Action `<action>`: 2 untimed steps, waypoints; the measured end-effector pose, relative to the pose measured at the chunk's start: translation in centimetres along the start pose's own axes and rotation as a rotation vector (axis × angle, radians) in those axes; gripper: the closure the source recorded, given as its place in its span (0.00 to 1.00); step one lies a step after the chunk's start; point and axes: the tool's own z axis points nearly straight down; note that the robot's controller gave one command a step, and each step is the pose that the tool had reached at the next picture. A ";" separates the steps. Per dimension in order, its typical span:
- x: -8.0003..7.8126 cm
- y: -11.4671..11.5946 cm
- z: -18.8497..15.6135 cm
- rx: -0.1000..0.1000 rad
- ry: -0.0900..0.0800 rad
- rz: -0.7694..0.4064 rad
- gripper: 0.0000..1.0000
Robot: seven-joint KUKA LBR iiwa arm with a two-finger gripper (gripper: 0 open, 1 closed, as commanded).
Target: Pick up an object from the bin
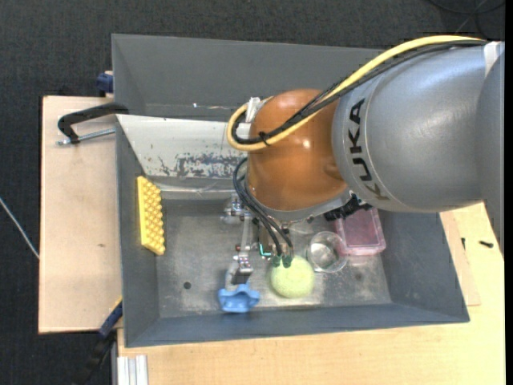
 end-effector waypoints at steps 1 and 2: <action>-0.2 -0.1 -0.4 -0.002 -0.009 0.003 0.00; -0.3 -1.0 3.4 -0.003 -0.017 -0.158 0.00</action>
Offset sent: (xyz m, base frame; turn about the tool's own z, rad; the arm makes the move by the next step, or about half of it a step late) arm 0.0005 -0.0331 -0.1150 -0.4385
